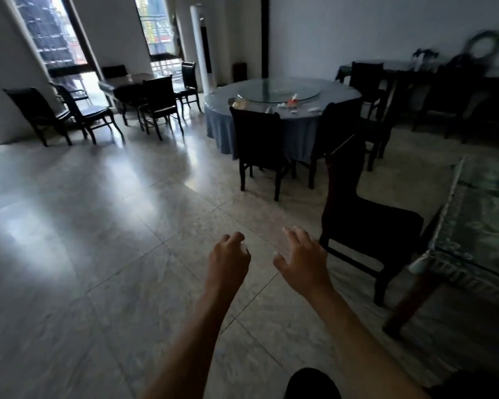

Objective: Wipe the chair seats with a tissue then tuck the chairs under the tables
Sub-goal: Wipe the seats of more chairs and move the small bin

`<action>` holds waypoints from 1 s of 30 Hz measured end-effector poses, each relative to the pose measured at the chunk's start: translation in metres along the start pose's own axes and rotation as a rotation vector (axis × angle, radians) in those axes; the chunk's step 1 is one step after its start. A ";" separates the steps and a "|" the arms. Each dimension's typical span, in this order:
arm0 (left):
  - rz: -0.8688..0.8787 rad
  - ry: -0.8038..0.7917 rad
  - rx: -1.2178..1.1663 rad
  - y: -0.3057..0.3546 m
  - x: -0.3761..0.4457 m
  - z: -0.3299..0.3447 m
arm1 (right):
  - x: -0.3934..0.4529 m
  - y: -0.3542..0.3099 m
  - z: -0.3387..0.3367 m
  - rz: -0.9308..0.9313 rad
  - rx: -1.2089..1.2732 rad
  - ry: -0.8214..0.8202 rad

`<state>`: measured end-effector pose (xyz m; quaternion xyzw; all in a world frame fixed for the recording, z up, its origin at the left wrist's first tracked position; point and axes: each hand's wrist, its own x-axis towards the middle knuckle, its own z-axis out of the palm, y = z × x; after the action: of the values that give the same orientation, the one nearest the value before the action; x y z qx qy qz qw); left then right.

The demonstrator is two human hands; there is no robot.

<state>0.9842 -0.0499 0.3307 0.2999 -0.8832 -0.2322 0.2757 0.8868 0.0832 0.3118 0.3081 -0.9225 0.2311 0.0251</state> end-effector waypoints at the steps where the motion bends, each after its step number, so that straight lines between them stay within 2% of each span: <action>1: 0.014 -0.032 -0.024 0.006 0.011 0.010 | 0.009 0.007 -0.002 0.025 -0.001 0.011; 7: 0.124 -0.227 -0.156 0.051 0.062 0.076 | 0.037 0.067 -0.026 0.249 -0.052 0.102; 12: 0.295 -0.373 -0.208 0.094 0.083 0.131 | 0.032 0.112 -0.045 0.460 -0.101 0.184; 16: 0.425 -0.511 -0.245 0.122 0.079 0.167 | 0.009 0.136 -0.053 0.626 -0.149 0.230; 22: 0.643 -0.627 -0.316 0.150 0.063 0.197 | -0.023 0.148 -0.058 0.844 -0.183 0.308; 30: 0.714 -0.741 -0.306 0.144 0.035 0.249 | -0.053 0.174 -0.029 0.981 -0.172 0.348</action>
<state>0.7468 0.0910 0.2415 -0.1647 -0.9245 -0.3404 0.0476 0.8261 0.2485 0.2558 -0.2060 -0.9561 0.1871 0.0920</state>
